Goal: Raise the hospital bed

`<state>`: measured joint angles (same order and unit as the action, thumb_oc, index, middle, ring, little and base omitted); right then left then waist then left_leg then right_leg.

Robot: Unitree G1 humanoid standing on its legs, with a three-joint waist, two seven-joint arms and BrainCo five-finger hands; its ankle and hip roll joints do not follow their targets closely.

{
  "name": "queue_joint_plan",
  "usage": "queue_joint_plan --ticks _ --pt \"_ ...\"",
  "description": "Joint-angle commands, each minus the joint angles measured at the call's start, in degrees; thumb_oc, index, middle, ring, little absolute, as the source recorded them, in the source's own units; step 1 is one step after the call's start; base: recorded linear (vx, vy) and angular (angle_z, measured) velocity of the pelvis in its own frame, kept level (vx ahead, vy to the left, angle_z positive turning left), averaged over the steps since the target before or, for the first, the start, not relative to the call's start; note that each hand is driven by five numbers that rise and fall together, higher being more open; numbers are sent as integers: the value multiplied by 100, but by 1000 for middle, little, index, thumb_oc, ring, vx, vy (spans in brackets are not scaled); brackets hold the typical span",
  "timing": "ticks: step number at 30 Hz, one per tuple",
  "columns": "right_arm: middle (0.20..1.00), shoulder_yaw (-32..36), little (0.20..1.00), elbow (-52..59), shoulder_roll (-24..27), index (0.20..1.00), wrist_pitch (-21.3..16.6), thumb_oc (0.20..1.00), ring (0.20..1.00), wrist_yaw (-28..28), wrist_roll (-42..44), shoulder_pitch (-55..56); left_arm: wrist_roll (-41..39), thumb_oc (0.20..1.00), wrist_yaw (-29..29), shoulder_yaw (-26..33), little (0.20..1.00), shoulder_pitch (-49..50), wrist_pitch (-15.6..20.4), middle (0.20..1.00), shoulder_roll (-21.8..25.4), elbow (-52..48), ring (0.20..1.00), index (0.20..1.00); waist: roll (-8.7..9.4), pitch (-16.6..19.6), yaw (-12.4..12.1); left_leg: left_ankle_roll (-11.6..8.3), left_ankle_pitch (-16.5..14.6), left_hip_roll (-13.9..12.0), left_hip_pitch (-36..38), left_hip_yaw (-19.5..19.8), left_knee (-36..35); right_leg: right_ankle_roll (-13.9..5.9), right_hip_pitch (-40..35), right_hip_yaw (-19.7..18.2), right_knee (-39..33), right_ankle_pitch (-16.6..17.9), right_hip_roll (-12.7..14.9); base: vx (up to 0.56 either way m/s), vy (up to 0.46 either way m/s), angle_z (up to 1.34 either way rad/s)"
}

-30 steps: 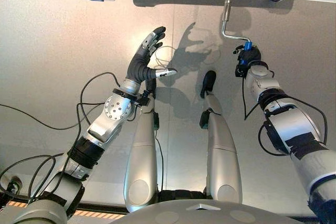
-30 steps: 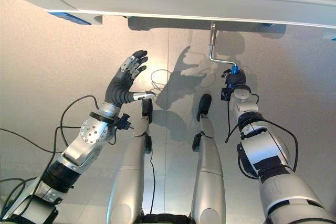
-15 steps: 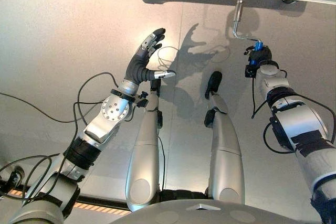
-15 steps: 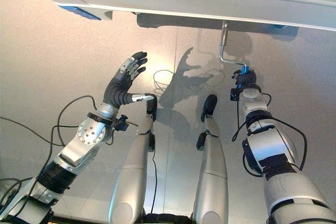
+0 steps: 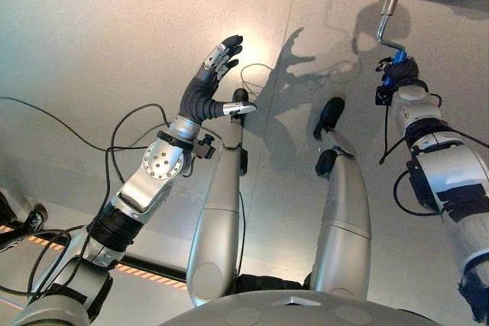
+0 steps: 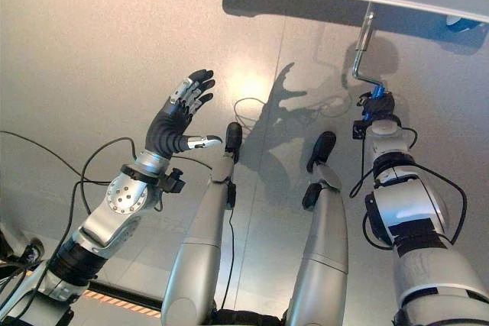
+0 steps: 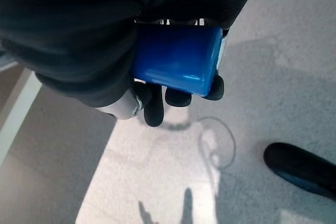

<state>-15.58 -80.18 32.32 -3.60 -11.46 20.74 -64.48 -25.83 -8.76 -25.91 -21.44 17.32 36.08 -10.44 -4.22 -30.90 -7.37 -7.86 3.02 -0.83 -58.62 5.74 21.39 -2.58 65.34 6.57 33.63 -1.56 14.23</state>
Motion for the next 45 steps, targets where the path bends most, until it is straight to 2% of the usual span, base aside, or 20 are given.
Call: queue_joint_plan --ticks 1,5,10,16,21,27,33,36,40,45 --pt "200 -1131 200 -404 793 200 466 200 200 14 -1584 227 -174 1000 22 204 1000 272 391 1000 -209 -799 1000 1000 -724 110 -72 241 -37 1 -237 -100 201 -466 -190 -124 334 -275 -102 4 1 7" --pt "200 -1516 200 -344 706 200 523 200 200 54 -2171 43 -175 1000 11 235 1000 310 399 1000 -199 -805 1000 1000 -783 110 -113 264 -53 35 -348 -107 275 -463 -85 -120 437 -291 -71 5 13 5" --pt "200 -2291 200 -70 345 200 587 200 200 37 -3347 -212 -140 1000 -25 232 1000 260 414 1000 -217 -819 1000 1000 -832 110 -154 276 -41 63 -406 -112 297 -469 -25 -127 466 -285 -43 1 12 0" --pt "200 -2849 200 305 -391 200 538 200 200 111 -4120 -439 -124 1000 -72 307 1000 255 433 1000 -271 -827 1000 1000 -839 110 -155 277 -22 81 -356 -106 235 -482 -76 -122 380 -264 -53 0 0 0" --pt "200 -3081 200 1061 -855 200 291 200 200 152 -4244 -443 -147 1000 -68 414 1000 294 484 1000 -269 -853 1000 1000 -819 110 -138 265 -11 107 -313 -93 225 -493 -127 -128 372 -265 -42 0 0 0" --pt "200 -3255 200 2256 -1254 200 -3 200 200 192 -4059 -469 -303 1000 -107 565 1000 466 607 1000 -159 -911 1000 1000 -676 110 -88 291 -33 113 -253 -115 217 -495 -176 -171 294 -229 -66 3 1 -1" --pt "200 -3194 200 2120 -1503 200 -79 200 200 98 -3823 -716 -454 1000 -120 495 1000 437 667 1000 -93 -888 1000 1000 -698 110 -108 299 -28 131 -232 -118 223 -507 -218 -185 221 -179 -55 0 5 0" --pt "200 -2872 200 2815 -1425 200 -238 200 200 -110 -3228 -546 -452 1000 -162 529 1000 488 685 1000 -67 -877 1000 1000 -661 110 -58 316 -35 122 -197 -146 228 -494 -234 -224 205 -170 -82 3 22 -1" --pt "200 -2477 200 4427 -1076 200 -530 200 200 -342 -2502 -165 -321 1000 -273 538 1000 520 684 1000 -12 -869 1000 1000 -523 110 70 326 -45 85 -129 -238 200 -493 -278 -278 125 -133 -120 1 11 -3" --pt "200 -1632 200 6361 -630 200 -1161 200 200 -541 -1299 803 -165 1000 -396 456 1000 585 734 1000 170 -851 1000 1000 -349 110 290 331 -45 42 -16 -332 138 -513 -342 -332 -30 -60 -158 -8 2 -8"
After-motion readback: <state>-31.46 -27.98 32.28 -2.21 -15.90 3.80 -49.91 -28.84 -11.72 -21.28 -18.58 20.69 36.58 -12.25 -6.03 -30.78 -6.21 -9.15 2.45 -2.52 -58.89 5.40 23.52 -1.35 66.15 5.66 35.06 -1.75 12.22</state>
